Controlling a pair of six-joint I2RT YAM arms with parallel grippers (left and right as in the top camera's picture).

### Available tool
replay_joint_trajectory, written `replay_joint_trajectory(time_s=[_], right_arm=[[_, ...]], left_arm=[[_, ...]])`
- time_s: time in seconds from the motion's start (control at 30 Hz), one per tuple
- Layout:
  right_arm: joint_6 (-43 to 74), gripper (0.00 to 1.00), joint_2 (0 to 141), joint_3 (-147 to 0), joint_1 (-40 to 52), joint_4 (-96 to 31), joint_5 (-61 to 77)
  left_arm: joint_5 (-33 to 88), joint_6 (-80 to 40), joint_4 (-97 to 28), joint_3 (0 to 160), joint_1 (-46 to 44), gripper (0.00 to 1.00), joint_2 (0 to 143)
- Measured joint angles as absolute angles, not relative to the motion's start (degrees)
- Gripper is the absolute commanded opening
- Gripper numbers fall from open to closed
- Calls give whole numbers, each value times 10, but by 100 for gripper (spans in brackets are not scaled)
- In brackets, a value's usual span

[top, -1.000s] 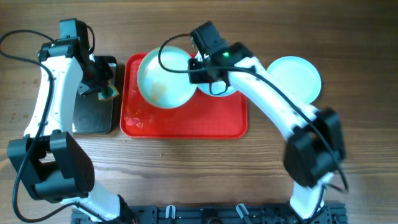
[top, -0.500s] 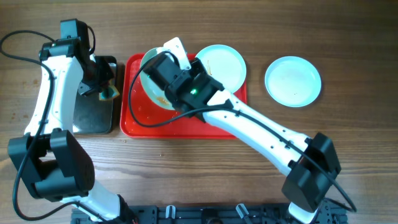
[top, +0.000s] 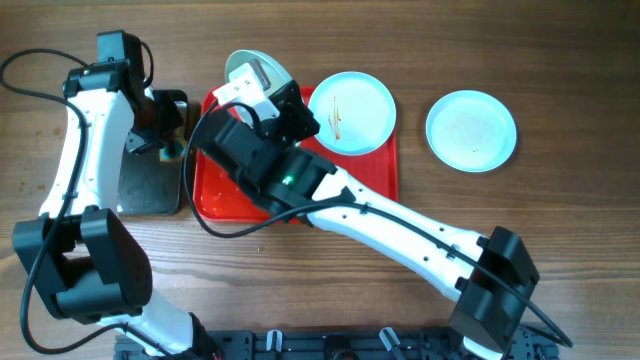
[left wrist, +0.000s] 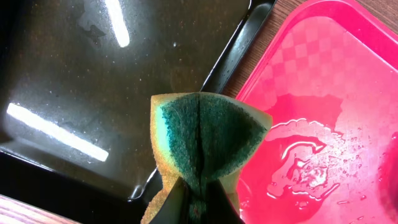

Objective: Clean dirty plates on tray and stack at the side
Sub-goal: 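Lift the cleaned plate with the right gripper and carry it right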

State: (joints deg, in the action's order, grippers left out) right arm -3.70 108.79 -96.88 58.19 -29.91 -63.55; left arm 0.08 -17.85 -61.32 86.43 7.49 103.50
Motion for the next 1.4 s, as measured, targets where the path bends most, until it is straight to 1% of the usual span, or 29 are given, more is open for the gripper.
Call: replay_joint_trajectory(time_s=[0.2,0.4,0.47,0.53,0.6,0.7,0.8,0.9,0.97,1.13,1.23,1.3,1.33,1.4], right_arm=[[-41,4,1088,-969,582,-305,-646],[8,4,1088,-969,582,-354,-628],[18,4,1088,-969,582,-351,-626],[5,4,1088,-968,582,-315,-638],[-37,4,1088,-967,582,-236,-667],[-143,4,1089,-965,582,-92,-700],[-261,4,1089,-965,582,9,-717],[-355,4,1089,-965,582,58,-725],[-393,4,1089,-965,582,66,-726],[-438,4,1089,-965,582,64,-725],[-413,4,1089,-966,582,43,-733],[-356,4,1089,-968,582,-35,-735],[-317,4,1089,-969,582,-97,-728],[-217,4,1089,-968,581,-257,-671]], left_arm=[[1,-178,-613,864,75,4,1035],[1,-178,-613,864,75,4,1035],[1,-178,-613,864,75,4,1035],[1,-178,-613,864,75,4,1035],[1,-178,-613,864,75,4,1035],[1,-178,-614,864,75,4,1035],[1,-178,-615,864,75,4,1035],[1,-178,-615,864,75,4,1035],[1,-178,-615,864,75,4,1035],[1,-178,-615,864,75,4,1035],[1,-178,-615,864,75,4,1035],[1,-178,-615,864,75,4,1035],[1,-178,-615,864,75,4,1035],[1,-178,-615,864,75,4,1035]])
